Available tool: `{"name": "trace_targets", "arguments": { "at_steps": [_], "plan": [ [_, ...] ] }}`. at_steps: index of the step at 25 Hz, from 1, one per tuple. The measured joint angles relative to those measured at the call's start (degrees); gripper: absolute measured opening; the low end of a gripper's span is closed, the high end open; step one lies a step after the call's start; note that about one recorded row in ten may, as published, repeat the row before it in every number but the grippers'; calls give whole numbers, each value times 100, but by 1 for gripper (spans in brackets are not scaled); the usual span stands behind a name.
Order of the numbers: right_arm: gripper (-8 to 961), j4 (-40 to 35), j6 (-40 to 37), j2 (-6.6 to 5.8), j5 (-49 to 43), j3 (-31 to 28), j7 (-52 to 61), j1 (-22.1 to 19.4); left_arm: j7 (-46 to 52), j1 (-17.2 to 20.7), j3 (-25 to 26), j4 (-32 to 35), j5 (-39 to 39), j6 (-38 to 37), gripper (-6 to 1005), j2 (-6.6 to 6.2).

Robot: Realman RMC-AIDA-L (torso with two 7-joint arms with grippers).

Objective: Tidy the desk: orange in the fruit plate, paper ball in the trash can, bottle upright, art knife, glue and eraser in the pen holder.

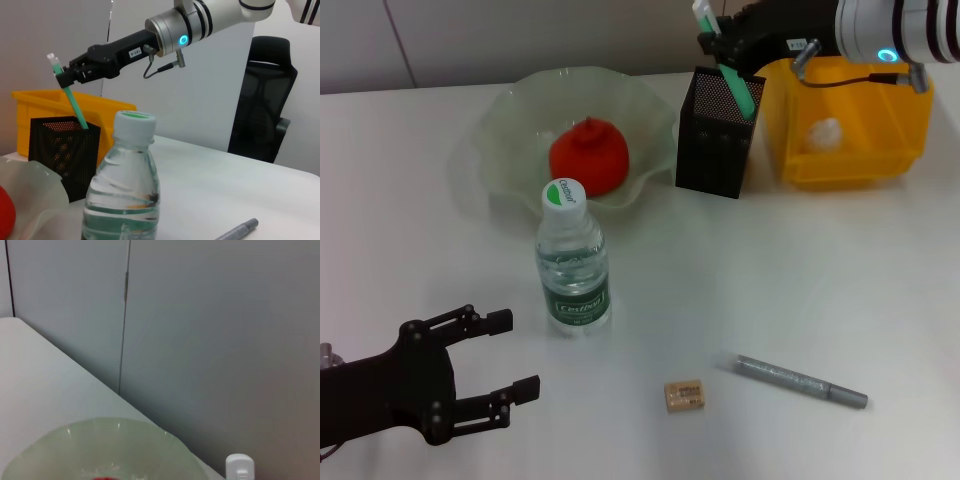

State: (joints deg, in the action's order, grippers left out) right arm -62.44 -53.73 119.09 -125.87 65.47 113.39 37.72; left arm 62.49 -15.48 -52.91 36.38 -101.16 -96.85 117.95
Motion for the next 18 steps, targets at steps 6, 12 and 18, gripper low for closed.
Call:
{"name": "trace_targets", "arguments": {
  "at_steps": [6,12,18],
  "plan": [
    [220,61,11,0,2,-4,-3,8,0,-33,0,0,12,0,808,0],
    [394,-93,-131,-9,-19,-45,117,-42,0,-52,0,0,8,5,808,0],
    [562,-1194,-2110,-58,-966,-14,1393,42,0,-47,0,0,3,-91,808,-1]
  ]
}}
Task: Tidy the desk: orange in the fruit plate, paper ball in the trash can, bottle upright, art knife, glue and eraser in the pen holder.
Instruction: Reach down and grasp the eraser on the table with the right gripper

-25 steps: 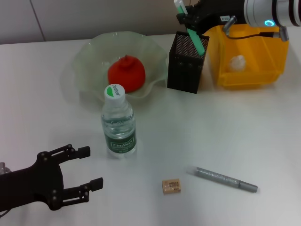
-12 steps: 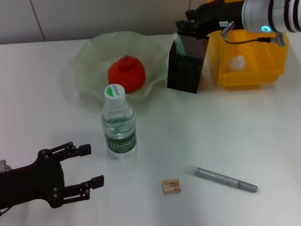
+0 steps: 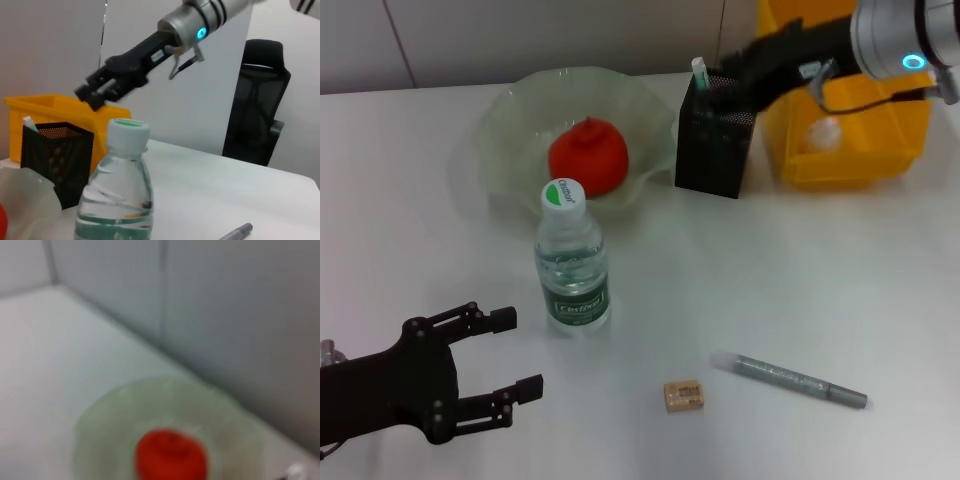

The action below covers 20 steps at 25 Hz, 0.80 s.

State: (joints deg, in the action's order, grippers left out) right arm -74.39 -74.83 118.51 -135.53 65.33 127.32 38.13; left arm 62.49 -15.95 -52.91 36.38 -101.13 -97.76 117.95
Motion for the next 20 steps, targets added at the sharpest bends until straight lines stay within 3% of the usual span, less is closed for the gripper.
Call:
{"name": "trace_targets", "arguments": {
  "at_steps": [1,2,3,5,6,10,16,20],
  "plan": [
    [562,0,0,0,0,0,0,0,0,0,0,0,0,0,808,0],
    [562,-215,-781,21,-439,38,278,204,-1,1,0,0,-5,-20,808,0],
    [561,-215,-781,21,-439,38,278,204,-3,1,0,0,-7,-39,808,0],
    [561,-277,-1712,33,-782,251,522,558,-7,2,0,1,-9,-81,808,-29],
    [561,-277,-1712,33,-782,251,522,558,-7,2,0,1,-9,-81,808,-29],
    [560,-132,-2511,47,-1242,1001,968,1041,-3,4,-3,0,-12,-115,808,-78],
    [558,575,-2640,102,-1212,1812,1113,1474,-17,16,-15,0,-12,-98,808,-102],
    [557,1332,-2424,120,-533,2354,1099,1858,-46,54,-26,-1,-12,-81,808,-99]
  ]
}}
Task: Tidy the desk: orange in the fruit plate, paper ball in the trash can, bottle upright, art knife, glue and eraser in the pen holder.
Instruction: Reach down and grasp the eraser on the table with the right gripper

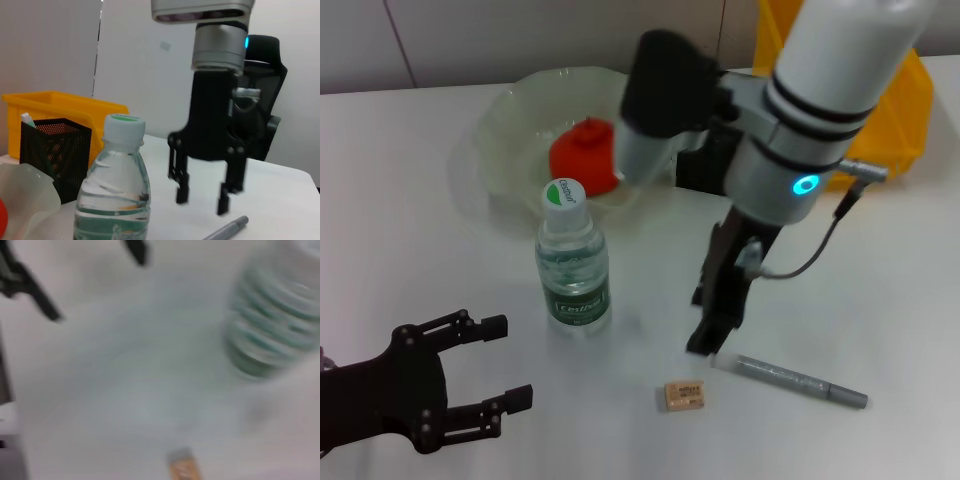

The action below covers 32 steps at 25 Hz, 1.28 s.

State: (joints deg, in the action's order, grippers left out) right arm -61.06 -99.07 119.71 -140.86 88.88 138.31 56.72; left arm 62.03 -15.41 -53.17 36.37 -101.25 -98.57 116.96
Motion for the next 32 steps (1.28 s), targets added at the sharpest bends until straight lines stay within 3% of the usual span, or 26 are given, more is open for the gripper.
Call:
{"name": "trace_targets", "arguments": {
  "at_steps": [10,20,32],
  "plan": [
    [555,883,731,17,811,1279,24,422,-5,8,14,-8,-138,11,808,26],
    [554,841,1158,18,1013,2393,371,509,-20,-9,18,-8,-145,31,808,29],
    [553,873,1431,18,1030,2642,406,481,-24,-33,18,-8,-150,118,808,37]
  ]
}}
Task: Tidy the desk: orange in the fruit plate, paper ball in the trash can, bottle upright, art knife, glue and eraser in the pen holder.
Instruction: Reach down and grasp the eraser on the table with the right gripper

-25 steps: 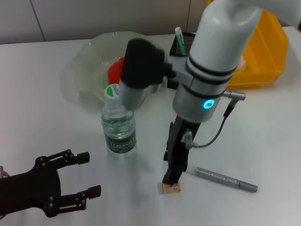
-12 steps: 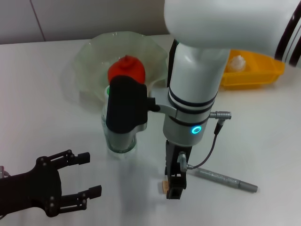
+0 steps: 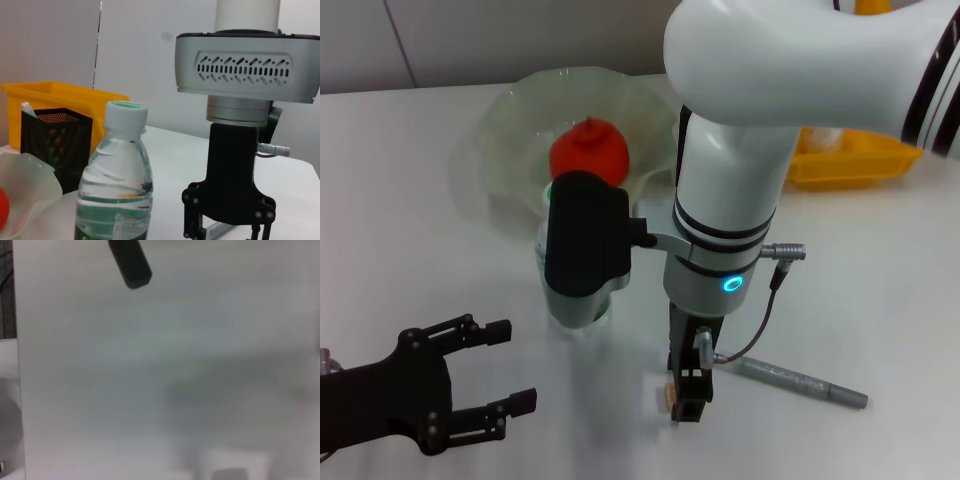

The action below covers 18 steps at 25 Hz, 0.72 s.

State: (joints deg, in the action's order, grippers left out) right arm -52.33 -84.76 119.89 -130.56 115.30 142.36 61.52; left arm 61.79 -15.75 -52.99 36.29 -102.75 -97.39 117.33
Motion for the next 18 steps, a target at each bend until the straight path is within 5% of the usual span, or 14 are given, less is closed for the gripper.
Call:
{"name": "trace_targets", "arguments": {
  "at_steps": [13,18],
  "plan": [
    [541,9,164,0,3,390,143,30,0,-20,0,0,1,64,808,17],
    [399,-11,194,0,5,393,143,25,0,-18,0,0,1,64,808,18]
  ]
}}
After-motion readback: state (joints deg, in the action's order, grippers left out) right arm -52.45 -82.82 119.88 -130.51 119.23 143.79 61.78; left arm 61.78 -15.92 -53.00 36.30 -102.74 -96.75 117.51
